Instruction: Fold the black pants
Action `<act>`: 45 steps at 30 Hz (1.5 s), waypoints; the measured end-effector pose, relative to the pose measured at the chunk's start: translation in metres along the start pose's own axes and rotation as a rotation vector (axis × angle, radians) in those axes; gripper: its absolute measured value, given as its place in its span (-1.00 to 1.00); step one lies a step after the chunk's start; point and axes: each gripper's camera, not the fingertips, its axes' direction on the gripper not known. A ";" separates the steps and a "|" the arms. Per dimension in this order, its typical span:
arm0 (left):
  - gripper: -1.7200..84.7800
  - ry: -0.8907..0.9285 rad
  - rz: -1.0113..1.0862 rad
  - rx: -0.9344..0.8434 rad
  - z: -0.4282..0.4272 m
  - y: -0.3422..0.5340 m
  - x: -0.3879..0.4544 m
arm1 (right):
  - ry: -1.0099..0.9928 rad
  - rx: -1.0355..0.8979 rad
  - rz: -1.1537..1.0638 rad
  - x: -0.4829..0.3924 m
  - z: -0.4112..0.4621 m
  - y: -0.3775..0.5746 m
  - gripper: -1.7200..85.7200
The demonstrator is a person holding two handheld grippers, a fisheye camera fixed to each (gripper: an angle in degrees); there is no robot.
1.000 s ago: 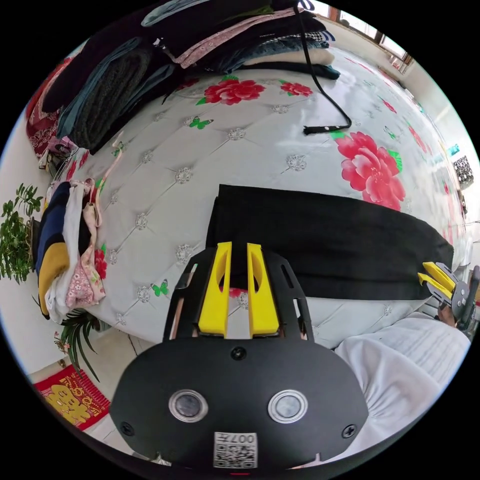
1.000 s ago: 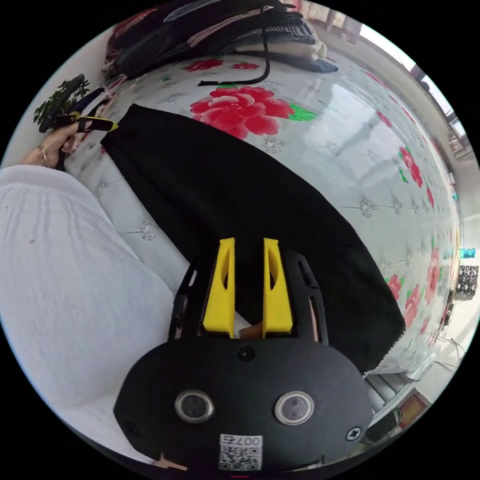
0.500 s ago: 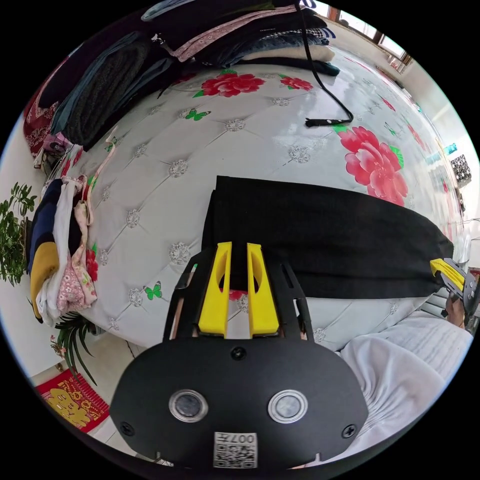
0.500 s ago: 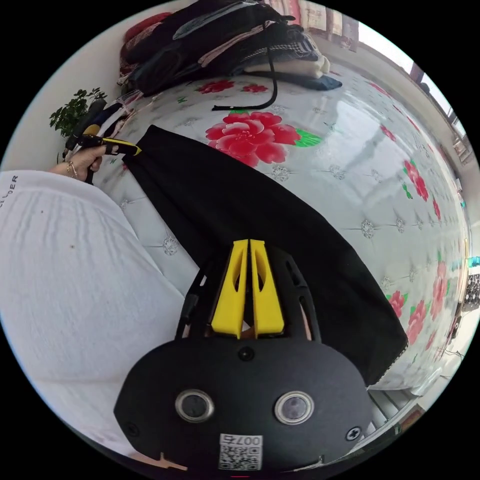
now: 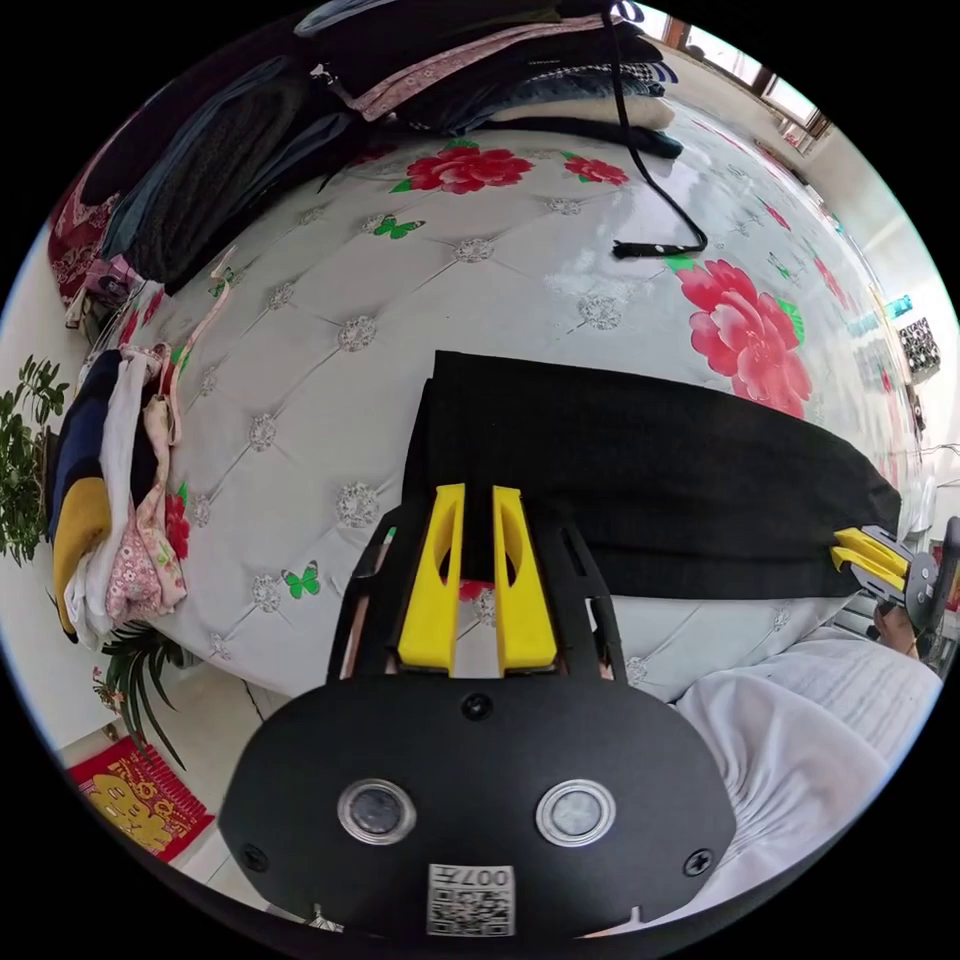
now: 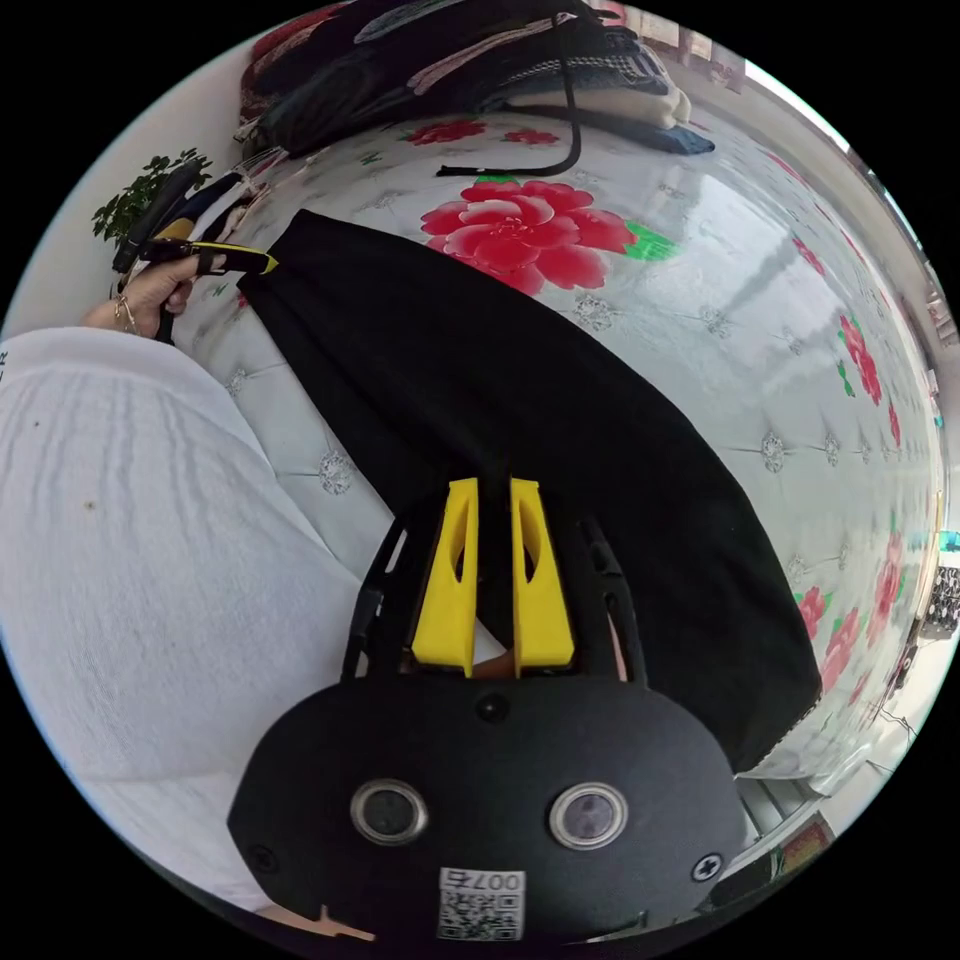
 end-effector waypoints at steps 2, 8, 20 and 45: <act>-0.90 0.007 -0.001 0.000 -0.002 0.001 -0.001 | 0.000 0.004 0.012 0.002 -0.003 0.002 -0.88; -0.98 0.078 -0.022 0.029 -0.017 0.009 -0.015 | 0.014 0.042 0.029 0.002 -0.021 0.011 -0.89; -0.98 0.069 0.058 0.044 -0.034 0.016 -0.021 | 0.062 0.007 -0.018 0.008 -0.030 0.025 -0.95; -0.98 0.037 -0.035 0.003 -0.043 0.022 -0.078 | -0.191 0.234 0.245 0.084 -0.111 0.146 -0.82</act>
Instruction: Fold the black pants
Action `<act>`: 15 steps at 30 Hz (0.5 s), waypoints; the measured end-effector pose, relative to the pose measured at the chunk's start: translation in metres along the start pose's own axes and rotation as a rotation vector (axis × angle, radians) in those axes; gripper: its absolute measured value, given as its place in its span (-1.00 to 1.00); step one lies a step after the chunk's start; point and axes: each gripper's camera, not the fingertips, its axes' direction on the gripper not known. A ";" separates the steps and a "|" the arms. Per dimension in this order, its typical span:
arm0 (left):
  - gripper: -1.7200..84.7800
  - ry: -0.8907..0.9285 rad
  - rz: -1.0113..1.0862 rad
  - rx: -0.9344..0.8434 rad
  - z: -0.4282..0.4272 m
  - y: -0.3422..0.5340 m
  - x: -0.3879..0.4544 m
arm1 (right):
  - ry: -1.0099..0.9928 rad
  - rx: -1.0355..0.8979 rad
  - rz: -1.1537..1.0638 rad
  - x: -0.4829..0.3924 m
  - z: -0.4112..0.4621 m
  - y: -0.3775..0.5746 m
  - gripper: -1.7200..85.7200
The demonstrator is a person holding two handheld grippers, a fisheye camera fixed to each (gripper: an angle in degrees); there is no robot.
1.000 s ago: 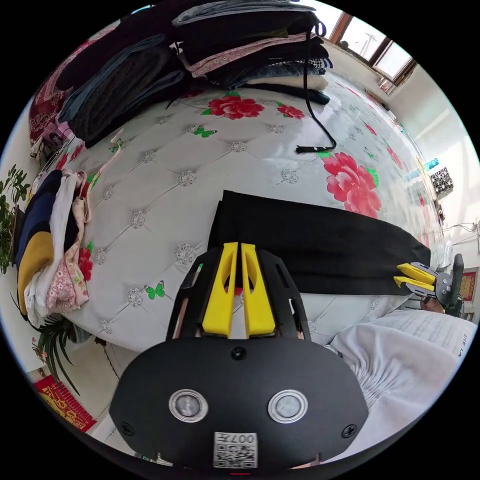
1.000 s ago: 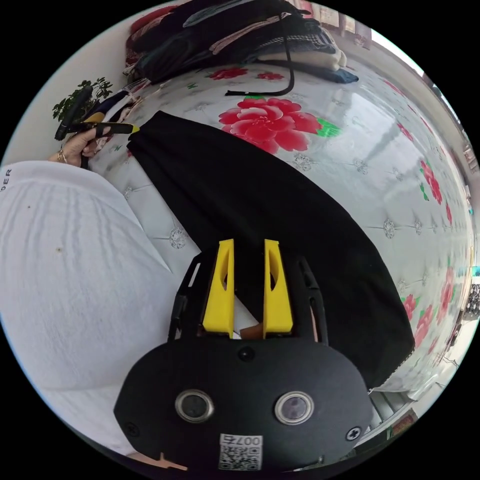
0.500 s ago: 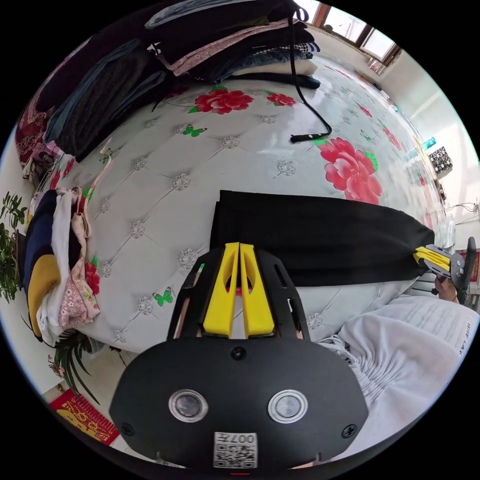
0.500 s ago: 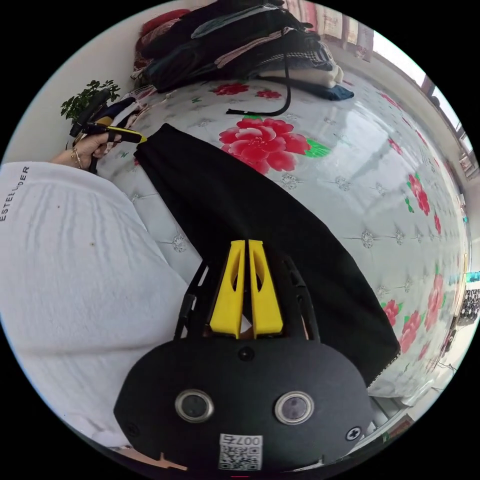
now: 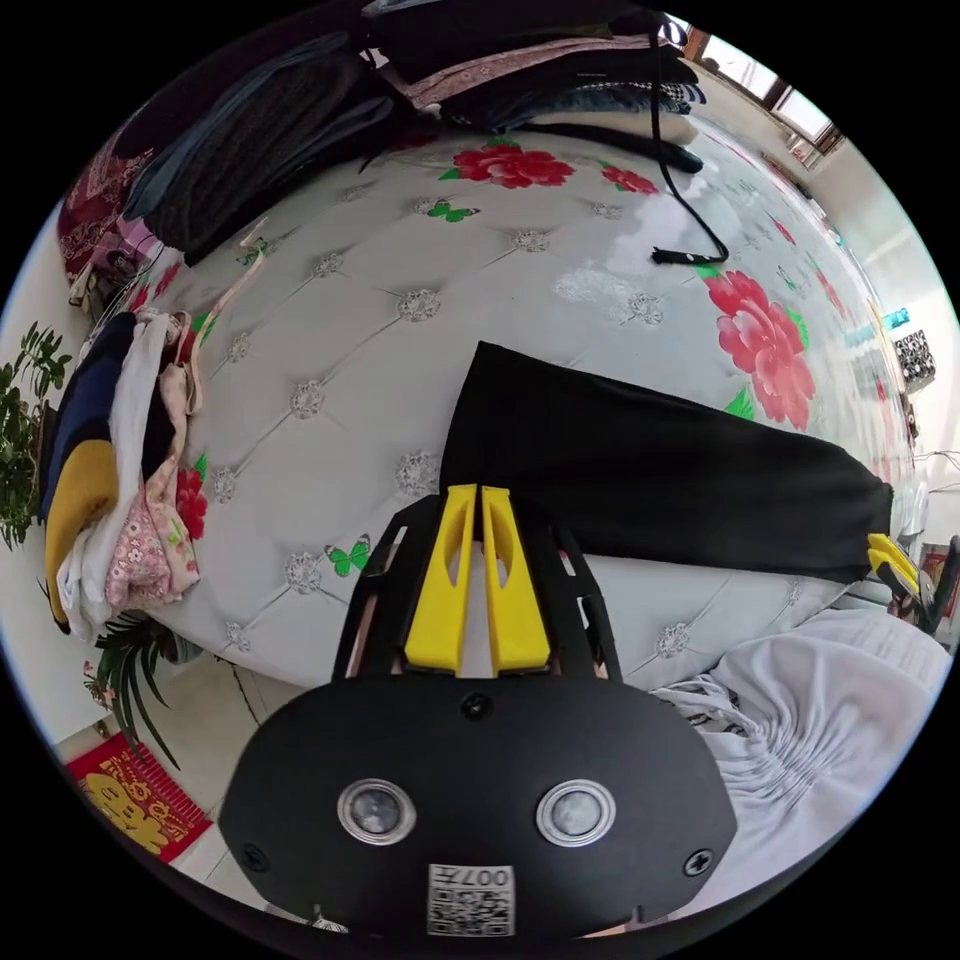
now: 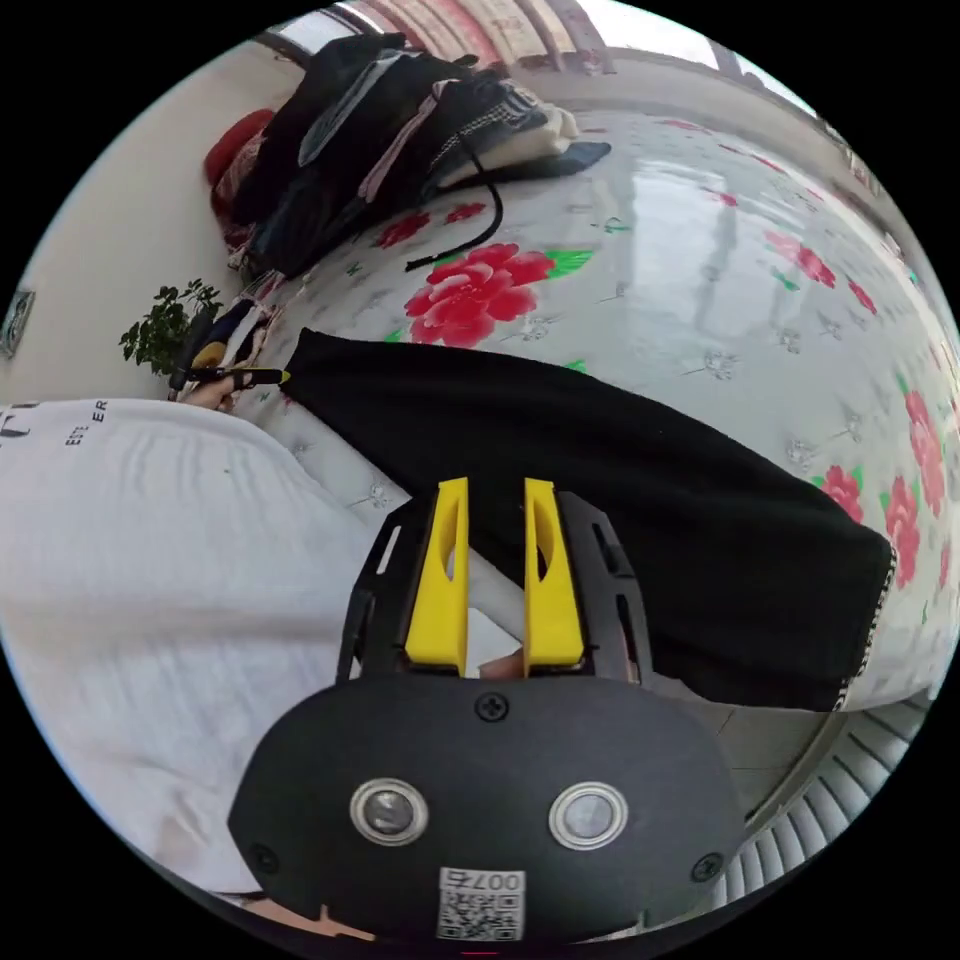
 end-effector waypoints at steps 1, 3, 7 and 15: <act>-0.98 0.010 -0.014 0.001 -0.001 0.000 -0.003 | 0.016 0.079 0.110 0.025 -0.023 0.017 -0.81; -0.98 0.053 -0.099 0.020 -0.010 0.002 -0.017 | 0.072 0.197 0.334 0.071 -0.056 0.052 -0.80; -0.97 0.052 -0.176 0.057 -0.026 0.012 -0.033 | 0.065 0.491 0.861 0.170 -0.116 0.160 -0.77; -0.83 0.174 -0.277 0.038 -0.038 0.019 -0.061 | 0.073 0.497 1.032 0.238 -0.120 0.202 -0.77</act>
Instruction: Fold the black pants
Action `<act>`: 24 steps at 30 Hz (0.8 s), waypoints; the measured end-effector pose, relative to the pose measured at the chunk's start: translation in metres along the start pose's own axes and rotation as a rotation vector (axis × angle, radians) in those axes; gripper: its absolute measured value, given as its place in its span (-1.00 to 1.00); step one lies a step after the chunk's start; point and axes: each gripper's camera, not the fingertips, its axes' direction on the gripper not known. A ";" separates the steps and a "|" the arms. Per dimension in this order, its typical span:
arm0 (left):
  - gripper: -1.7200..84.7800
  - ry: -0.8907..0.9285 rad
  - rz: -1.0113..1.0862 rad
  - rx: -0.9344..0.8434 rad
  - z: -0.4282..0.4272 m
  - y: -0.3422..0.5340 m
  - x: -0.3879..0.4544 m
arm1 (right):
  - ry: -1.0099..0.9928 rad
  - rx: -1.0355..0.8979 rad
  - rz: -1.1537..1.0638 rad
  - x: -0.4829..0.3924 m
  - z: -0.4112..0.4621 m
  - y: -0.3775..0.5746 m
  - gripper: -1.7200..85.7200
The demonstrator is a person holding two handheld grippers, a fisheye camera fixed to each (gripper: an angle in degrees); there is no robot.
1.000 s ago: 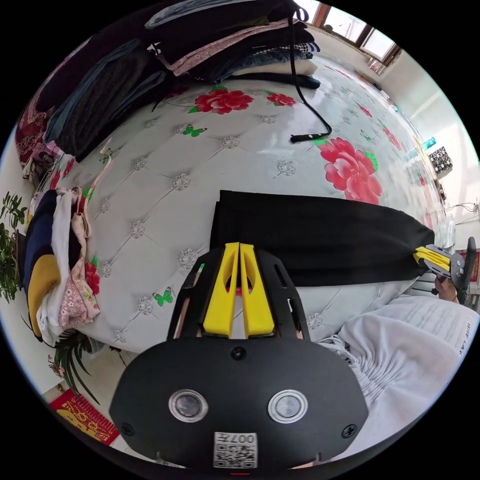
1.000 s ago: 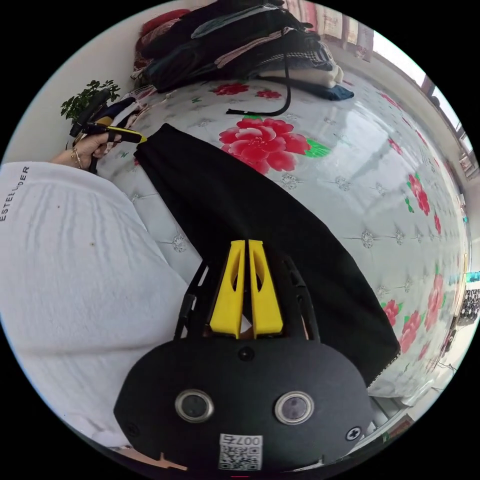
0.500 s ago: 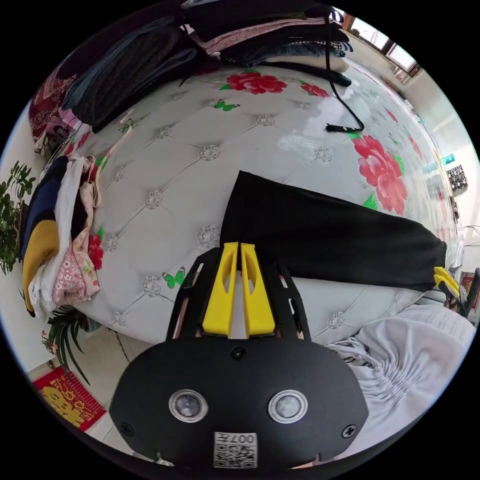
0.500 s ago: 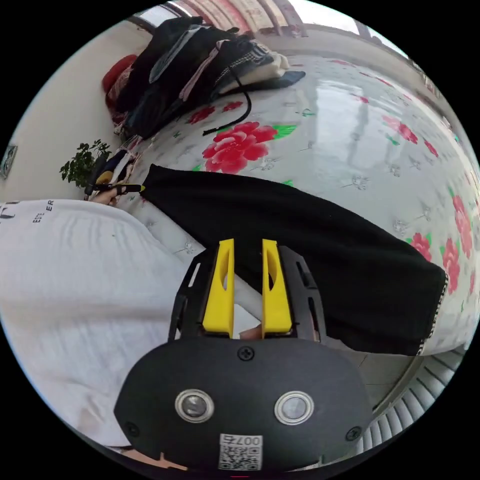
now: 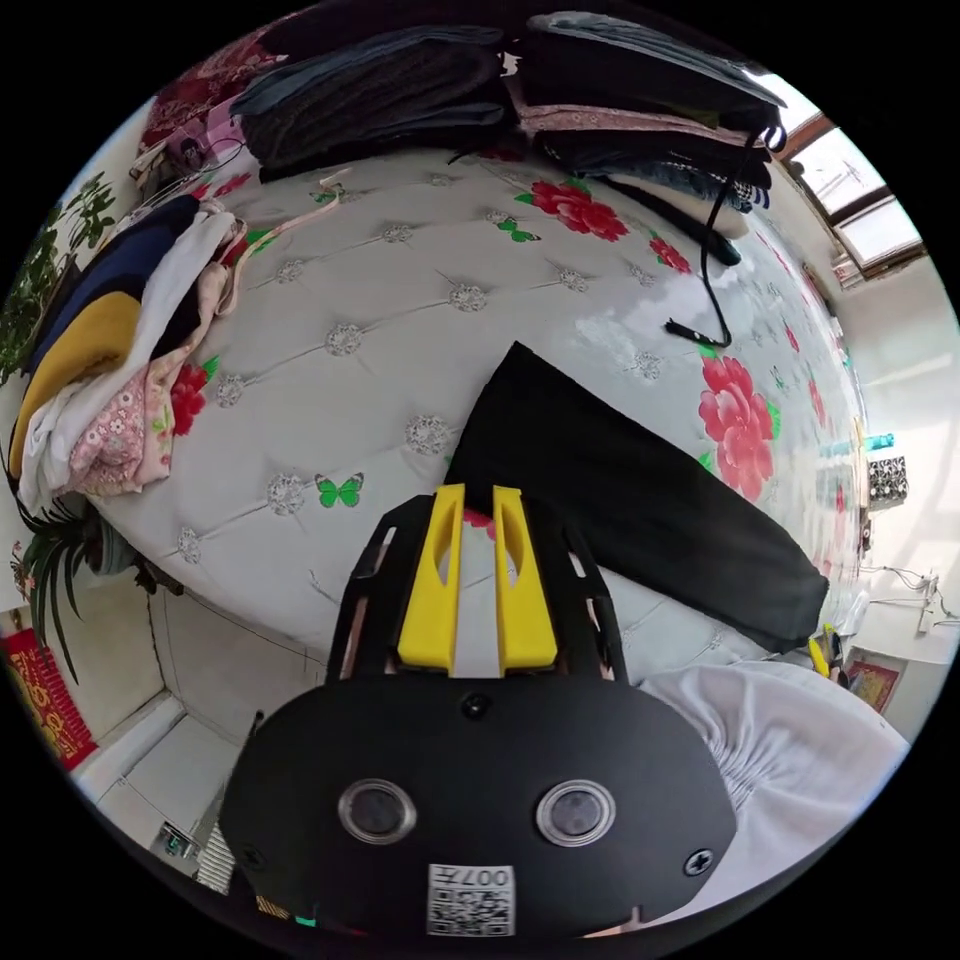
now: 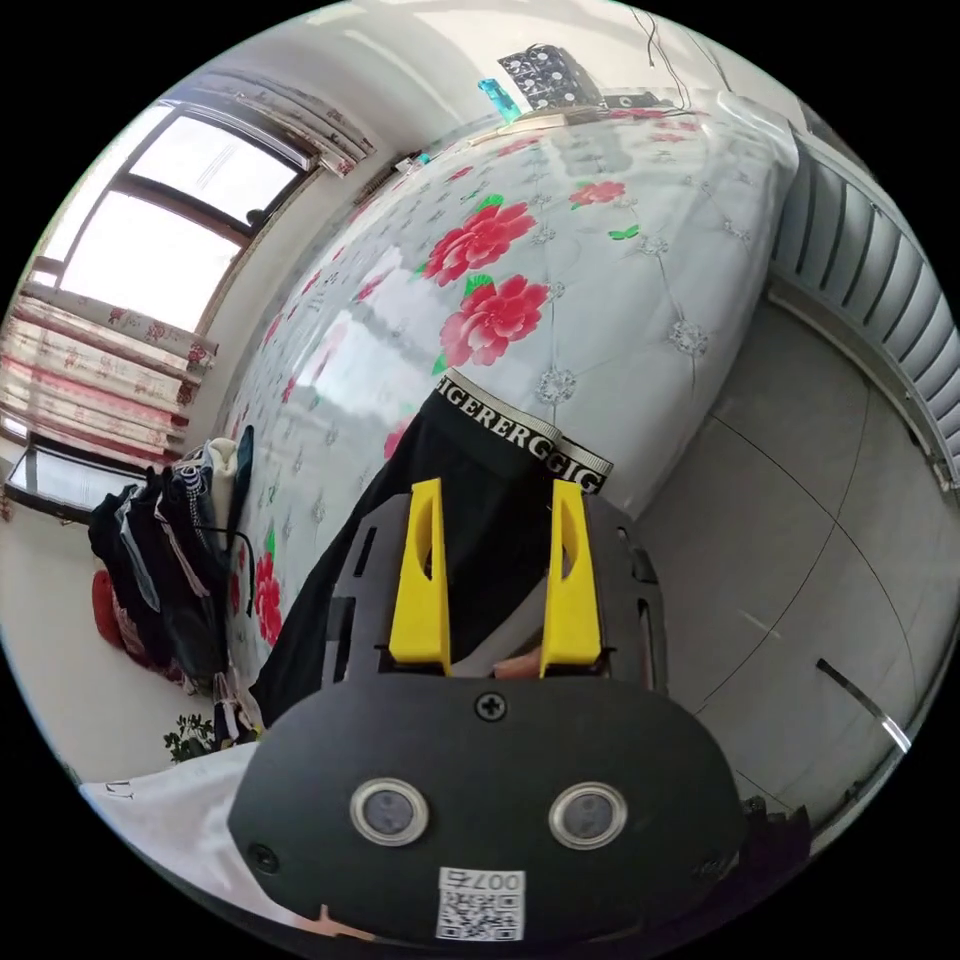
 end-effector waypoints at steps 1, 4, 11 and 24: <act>-0.82 0.015 -0.012 -0.002 0.000 -0.001 -0.002 | 0.000 -0.029 -0.001 0.002 0.007 -0.004 -0.79; -0.79 0.079 -0.070 -0.010 -0.001 -0.004 -0.012 | 0.106 -0.085 -0.044 -0.001 0.012 -0.010 -0.86; -0.75 0.110 -0.125 -0.018 -0.003 -0.006 -0.027 | -0.058 0.088 -0.030 0.035 -0.044 0.015 -0.82; -0.73 0.176 -0.168 -0.018 -0.010 -0.018 -0.061 | 0.195 0.062 0.113 0.019 0.013 0.013 -0.83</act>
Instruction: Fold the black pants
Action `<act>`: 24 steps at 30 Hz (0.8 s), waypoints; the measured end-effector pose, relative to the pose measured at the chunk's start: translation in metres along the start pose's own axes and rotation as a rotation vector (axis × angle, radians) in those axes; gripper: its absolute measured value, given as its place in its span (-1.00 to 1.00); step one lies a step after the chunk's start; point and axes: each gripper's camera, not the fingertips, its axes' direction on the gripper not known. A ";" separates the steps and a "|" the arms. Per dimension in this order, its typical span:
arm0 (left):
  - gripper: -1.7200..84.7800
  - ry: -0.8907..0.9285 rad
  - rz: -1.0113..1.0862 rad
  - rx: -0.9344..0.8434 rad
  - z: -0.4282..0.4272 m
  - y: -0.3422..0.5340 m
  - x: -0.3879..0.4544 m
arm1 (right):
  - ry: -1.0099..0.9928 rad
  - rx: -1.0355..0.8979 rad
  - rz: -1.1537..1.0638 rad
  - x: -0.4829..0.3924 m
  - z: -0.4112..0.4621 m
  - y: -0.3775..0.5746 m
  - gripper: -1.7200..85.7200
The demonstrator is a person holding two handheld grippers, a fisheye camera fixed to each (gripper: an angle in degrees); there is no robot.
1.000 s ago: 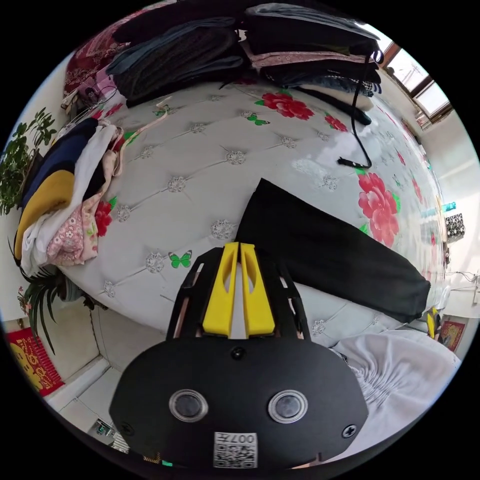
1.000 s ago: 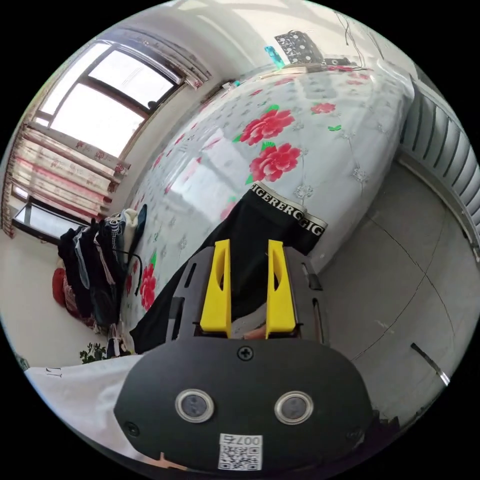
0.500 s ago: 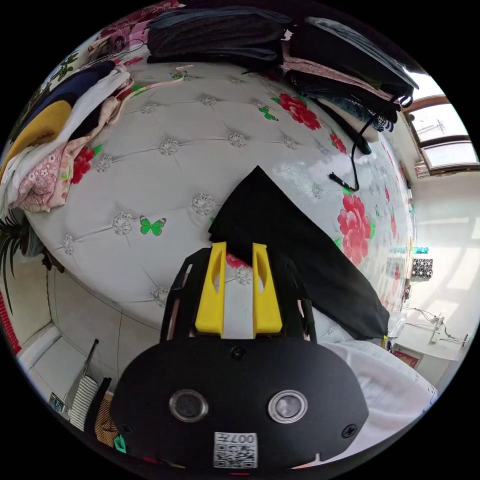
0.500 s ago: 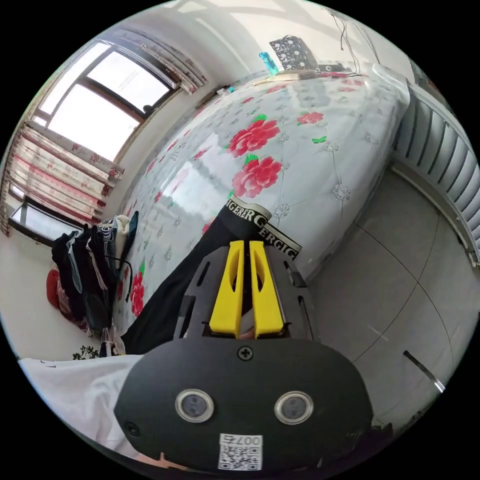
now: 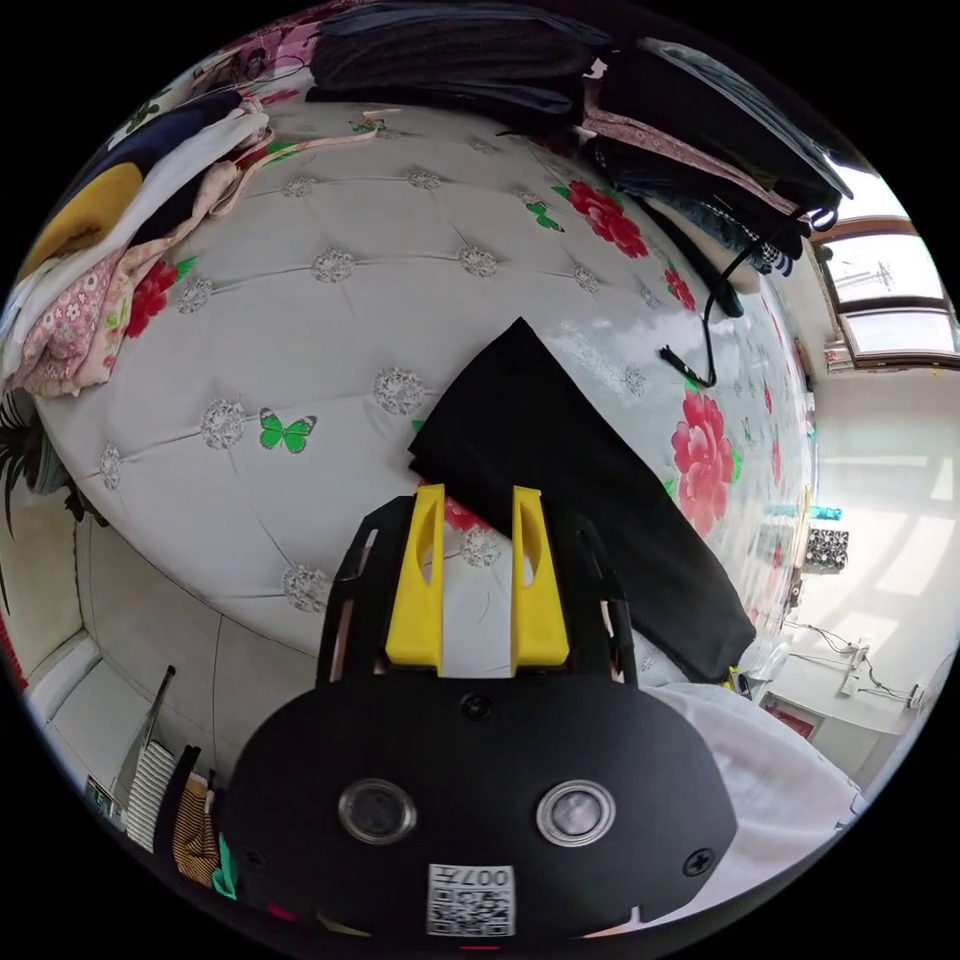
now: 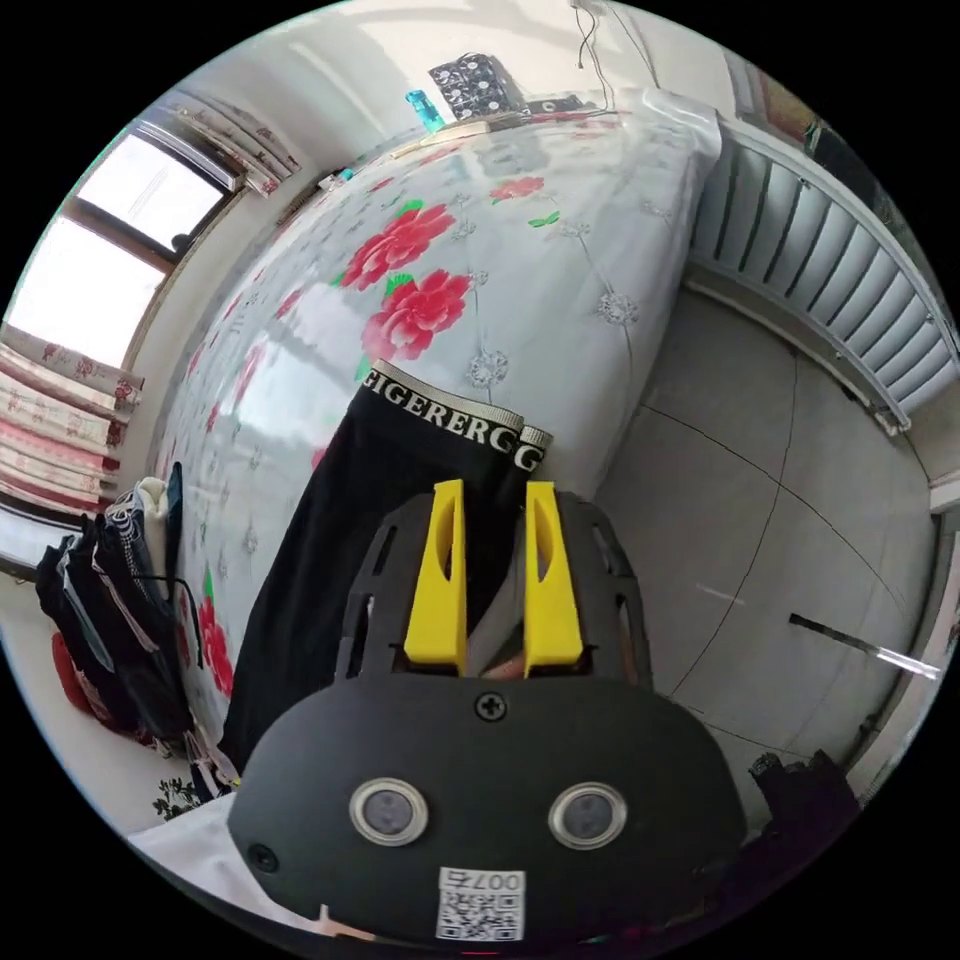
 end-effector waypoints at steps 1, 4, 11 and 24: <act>-0.73 0.005 -0.002 0.003 -0.001 0.000 -0.002 | -0.032 0.003 -0.036 -0.010 -0.002 -0.003 -0.86; -0.73 0.036 -0.025 0.015 -0.004 -0.004 -0.016 | -0.267 0.039 -0.160 -0.042 -0.019 -0.013 -0.91; -0.74 0.085 -0.040 0.031 -0.003 -0.009 -0.032 | -0.563 -0.072 -0.962 -0.236 -0.063 0.069 -0.93; -0.76 0.043 -0.005 0.220 -0.030 0.017 -0.045 | -0.486 -0.545 -1.350 -0.319 0.022 0.198 -0.87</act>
